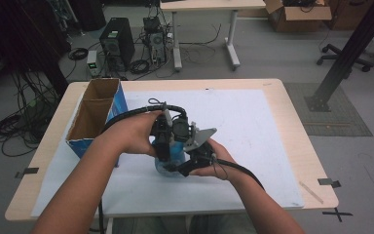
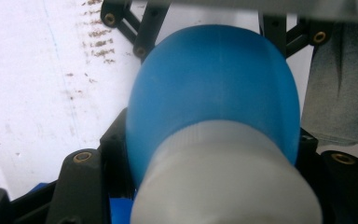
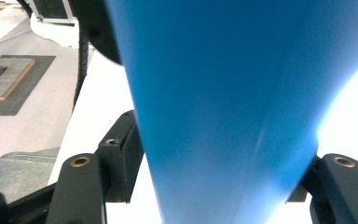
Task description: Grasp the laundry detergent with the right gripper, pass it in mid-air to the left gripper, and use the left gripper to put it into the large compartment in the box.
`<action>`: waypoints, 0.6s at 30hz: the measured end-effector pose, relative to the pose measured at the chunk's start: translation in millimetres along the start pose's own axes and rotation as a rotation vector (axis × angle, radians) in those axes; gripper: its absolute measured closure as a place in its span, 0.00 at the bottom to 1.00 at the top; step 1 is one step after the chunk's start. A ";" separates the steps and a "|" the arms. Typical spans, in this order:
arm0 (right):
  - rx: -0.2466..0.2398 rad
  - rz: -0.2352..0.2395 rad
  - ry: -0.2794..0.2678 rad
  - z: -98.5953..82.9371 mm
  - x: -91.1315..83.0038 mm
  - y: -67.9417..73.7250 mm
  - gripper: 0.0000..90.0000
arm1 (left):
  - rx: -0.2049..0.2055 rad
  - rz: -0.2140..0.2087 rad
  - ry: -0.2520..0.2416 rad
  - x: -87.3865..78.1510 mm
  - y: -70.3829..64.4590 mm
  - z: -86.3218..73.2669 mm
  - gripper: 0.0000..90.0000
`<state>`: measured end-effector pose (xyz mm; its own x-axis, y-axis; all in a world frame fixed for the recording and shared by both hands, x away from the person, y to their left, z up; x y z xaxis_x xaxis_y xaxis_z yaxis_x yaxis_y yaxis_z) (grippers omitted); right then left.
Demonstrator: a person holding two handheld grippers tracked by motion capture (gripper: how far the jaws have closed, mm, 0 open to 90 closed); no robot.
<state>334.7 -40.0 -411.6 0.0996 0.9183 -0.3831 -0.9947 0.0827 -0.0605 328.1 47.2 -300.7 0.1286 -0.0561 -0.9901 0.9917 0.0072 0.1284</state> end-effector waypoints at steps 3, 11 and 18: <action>0.028 -0.005 -0.022 -1.8 -3.0 -0.9 0.37 | -0.010 -0.002 0.001 -1.3 0.9 -0.6 0.43; 0.016 -0.009 -0.026 -2.6 -5.4 -2.0 0.26 | -0.029 -0.004 0.025 -0.9 3.1 1.2 0.43; 0.029 -0.038 -0.009 -5.3 -8.6 -5.1 0.15 | -0.053 -0.009 0.031 -1.1 4.9 3.0 0.43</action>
Point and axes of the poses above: each handheld gripper's, and its own axes: x roughly forward along the jaws, z roughly out of its top, y roughly to its left, the point moved 3 cm from there along x, roughly forward along the jaws, and after that the axes turned 5 degrees about -y, right-handed, at the moved point
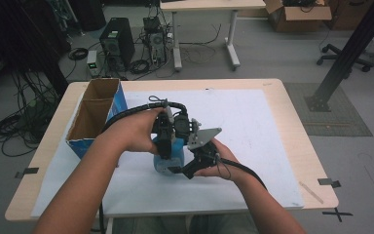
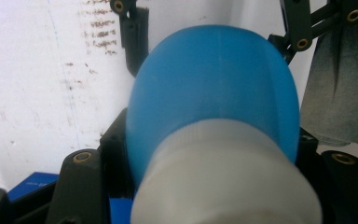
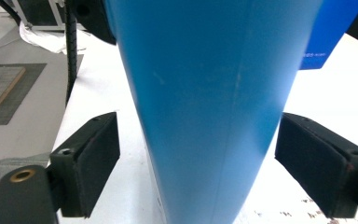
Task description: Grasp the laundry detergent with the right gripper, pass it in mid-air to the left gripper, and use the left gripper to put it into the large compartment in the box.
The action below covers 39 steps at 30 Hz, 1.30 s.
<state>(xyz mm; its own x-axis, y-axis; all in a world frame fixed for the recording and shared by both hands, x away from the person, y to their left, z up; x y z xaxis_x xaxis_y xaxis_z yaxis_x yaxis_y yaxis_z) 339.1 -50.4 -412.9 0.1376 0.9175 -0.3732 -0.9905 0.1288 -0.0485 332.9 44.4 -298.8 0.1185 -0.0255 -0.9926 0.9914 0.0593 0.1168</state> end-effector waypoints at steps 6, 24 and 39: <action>0.039 -0.003 0.006 -0.6 -3.8 -1.0 0.05 | -0.035 -0.010 0.007 -1.7 1.6 1.0 0.43; 0.026 -0.034 0.076 5.1 -53.7 -18.2 0.01 | -0.321 -0.024 0.004 -29.2 23.4 -9.2 0.43; 0.018 -0.085 0.236 -1.4 -99.1 -43.4 0.01 | -0.651 -0.009 -0.023 -79.1 58.6 -39.3 0.43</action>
Point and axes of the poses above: each handheld gripper's, and its own axes: x roughly forward along the jaws, z roughly out of its top, y roughly to its left, the point moved 3 cm from there along x, roughly forward along the jaws, and after that the axes turned 5 degrees about -y, right-handed, at the moved point
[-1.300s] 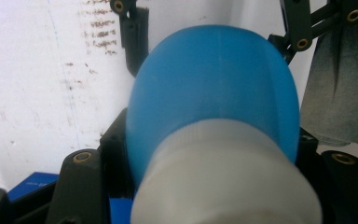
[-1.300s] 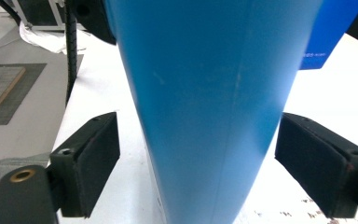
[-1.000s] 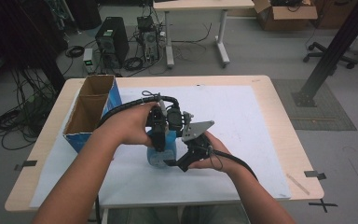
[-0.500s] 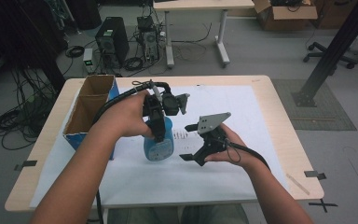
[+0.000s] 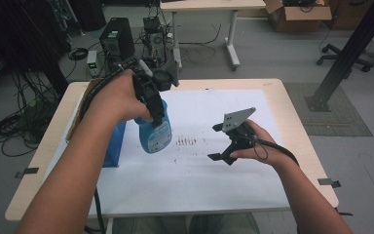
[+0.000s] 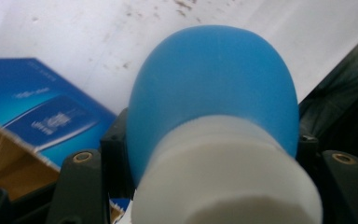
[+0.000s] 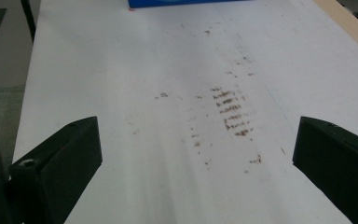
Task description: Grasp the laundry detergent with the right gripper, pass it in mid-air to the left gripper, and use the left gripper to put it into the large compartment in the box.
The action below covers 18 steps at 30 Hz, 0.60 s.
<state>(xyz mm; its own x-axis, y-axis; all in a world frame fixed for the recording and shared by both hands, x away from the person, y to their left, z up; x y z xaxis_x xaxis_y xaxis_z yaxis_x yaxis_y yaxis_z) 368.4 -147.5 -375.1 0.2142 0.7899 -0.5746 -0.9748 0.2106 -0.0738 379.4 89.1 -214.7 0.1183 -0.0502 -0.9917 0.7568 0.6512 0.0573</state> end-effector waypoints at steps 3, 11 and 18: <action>0.003 -0.010 0.016 -4.0 -5.3 -4.4 0.01 | -0.054 0.000 -0.006 -10.3 10.6 -2.1 0.42; 0.018 -0.018 0.051 -12.8 -11.8 -13.7 0.02 | -0.216 0.018 -0.011 -35.2 33.7 -7.8 0.42; 0.025 -0.020 0.068 -16.7 -14.2 -19.6 0.02 | -0.318 0.021 -0.004 -57.1 55.9 -17.2 0.42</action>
Point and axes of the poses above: each handheld gripper's, and its own axes: x roughly forward along the jaws, z roughly out of its top, y roughly to its left, the point moved 3 cm from there along x, roughly forward along the jaws, and after that the axes turned 5 degrees about -y, right-handed, at the moved point
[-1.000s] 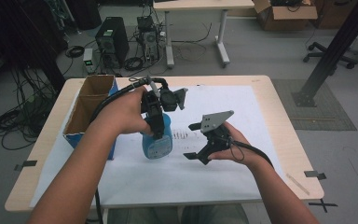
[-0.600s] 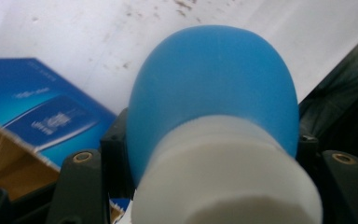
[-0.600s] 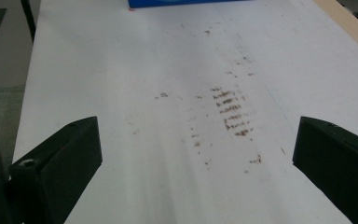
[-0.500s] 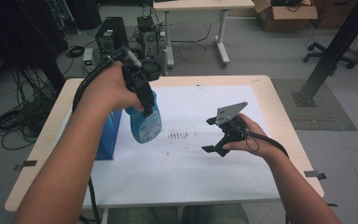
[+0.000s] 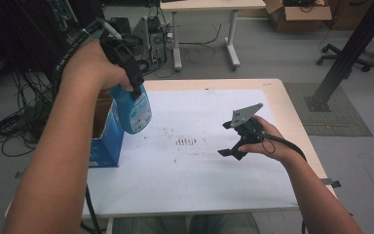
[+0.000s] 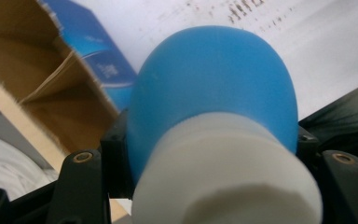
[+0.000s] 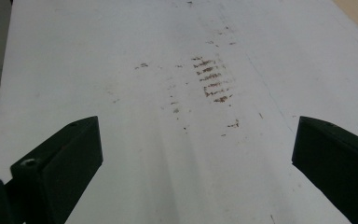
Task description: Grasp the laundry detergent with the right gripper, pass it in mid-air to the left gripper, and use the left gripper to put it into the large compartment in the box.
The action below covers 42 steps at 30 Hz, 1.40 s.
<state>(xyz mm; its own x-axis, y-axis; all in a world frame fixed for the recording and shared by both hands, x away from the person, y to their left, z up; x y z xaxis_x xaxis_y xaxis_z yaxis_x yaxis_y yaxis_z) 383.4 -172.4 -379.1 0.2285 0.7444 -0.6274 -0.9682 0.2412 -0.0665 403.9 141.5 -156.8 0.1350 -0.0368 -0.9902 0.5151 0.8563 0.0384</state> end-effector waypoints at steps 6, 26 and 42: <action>0.007 0.004 0.030 -0.7 -3.5 -5.0 0.02 | -0.124 0.022 -0.004 -18.0 23.3 -6.0 0.42; 0.034 0.017 0.086 -1.6 -10.1 -15.8 0.02 | -0.446 0.086 0.008 -41.7 90.7 -37.5 0.42; 0.042 0.022 0.111 -2.9 -12.1 -19.6 0.02 | -0.489 0.084 0.007 -25.5 108.4 -45.0 0.42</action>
<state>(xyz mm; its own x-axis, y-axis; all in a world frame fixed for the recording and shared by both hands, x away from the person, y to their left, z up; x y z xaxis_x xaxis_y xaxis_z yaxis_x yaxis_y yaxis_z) 399.3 -188.0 -372.4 0.1920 0.6766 -0.7109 -0.9672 0.2530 -0.0204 418.2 258.4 -133.5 0.1529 0.0446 -0.9872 0.0451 0.9976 0.0521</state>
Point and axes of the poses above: each handheld gripper's, and its own axes: x roughly forward along the jaws, z roughly out of its top, y roughly to its left, the point moved 3 cm from there along x, roughly forward along the jaws, and after that the axes turned 5 degrees about -y, right-handed, at the moved point
